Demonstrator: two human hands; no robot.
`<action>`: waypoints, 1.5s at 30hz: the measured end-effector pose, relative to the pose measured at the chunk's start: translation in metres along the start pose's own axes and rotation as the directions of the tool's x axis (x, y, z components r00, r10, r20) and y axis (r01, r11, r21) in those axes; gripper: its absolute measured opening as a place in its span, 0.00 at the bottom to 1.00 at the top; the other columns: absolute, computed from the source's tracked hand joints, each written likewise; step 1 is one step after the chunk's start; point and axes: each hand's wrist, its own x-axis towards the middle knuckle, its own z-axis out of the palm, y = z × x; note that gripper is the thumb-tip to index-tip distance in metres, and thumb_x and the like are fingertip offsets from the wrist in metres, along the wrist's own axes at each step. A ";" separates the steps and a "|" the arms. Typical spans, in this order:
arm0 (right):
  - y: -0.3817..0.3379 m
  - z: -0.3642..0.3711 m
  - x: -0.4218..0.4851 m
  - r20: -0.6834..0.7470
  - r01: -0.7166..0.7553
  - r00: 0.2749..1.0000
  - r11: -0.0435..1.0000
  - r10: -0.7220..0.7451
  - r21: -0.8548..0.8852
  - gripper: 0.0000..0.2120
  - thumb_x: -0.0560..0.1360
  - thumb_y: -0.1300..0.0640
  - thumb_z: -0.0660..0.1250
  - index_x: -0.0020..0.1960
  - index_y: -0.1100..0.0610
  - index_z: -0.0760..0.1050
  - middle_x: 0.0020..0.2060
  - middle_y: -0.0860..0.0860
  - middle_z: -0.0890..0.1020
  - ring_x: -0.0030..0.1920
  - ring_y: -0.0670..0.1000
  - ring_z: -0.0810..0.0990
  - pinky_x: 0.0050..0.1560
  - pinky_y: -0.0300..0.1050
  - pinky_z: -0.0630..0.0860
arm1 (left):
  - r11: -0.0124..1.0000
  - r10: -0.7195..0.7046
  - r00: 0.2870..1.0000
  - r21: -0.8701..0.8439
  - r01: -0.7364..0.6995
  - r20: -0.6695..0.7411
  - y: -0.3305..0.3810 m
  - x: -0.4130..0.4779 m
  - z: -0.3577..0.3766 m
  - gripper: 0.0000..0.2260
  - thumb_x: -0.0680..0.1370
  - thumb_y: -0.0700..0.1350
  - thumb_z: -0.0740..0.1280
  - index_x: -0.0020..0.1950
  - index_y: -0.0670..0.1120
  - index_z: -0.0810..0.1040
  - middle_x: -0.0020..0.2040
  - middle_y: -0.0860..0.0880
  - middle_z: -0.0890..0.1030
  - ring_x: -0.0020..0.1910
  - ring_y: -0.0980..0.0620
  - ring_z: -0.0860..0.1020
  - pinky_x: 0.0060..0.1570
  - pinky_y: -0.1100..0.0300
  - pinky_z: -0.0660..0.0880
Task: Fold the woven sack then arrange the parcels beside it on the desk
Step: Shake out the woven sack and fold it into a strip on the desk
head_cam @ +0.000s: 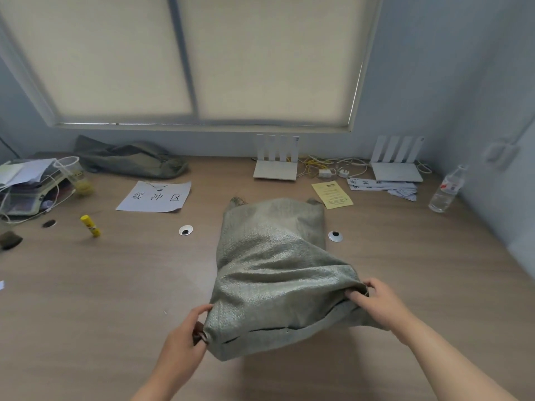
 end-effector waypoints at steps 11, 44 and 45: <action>-0.021 -0.015 -0.023 -0.004 0.395 0.914 0.893 -0.405 -0.216 0.28 0.58 0.56 0.82 0.36 0.47 0.60 0.29 0.42 0.66 0.32 0.44 0.61 0.33 0.41 0.59 | 0.975 0.220 0.962 -0.007 -0.224 -0.162 -0.005 0.074 -0.079 0.22 0.74 0.29 0.70 0.37 0.56 0.69 0.33 0.49 0.73 0.31 0.56 0.66 0.32 0.62 0.64; -0.191 -0.064 -0.020 -0.454 0.489 0.690 0.825 -0.564 -0.282 0.16 0.68 0.68 0.75 0.38 0.46 0.83 0.38 0.49 0.86 0.43 0.53 0.82 0.45 0.46 0.76 | 0.856 0.195 0.947 -0.427 -0.290 -0.254 0.082 0.164 -0.214 0.13 0.77 0.33 0.70 0.38 0.48 0.74 0.50 0.51 0.86 0.49 0.50 0.80 0.49 0.55 0.74; -0.188 -0.060 -0.019 -0.439 0.456 0.716 0.840 -0.543 -0.295 0.16 0.68 0.67 0.75 0.36 0.45 0.83 0.36 0.48 0.85 0.40 0.52 0.81 0.43 0.46 0.75 | 0.850 0.171 0.955 -0.453 -0.267 -0.242 0.075 0.165 -0.209 0.13 0.77 0.34 0.70 0.38 0.49 0.75 0.45 0.51 0.85 0.45 0.48 0.79 0.45 0.56 0.72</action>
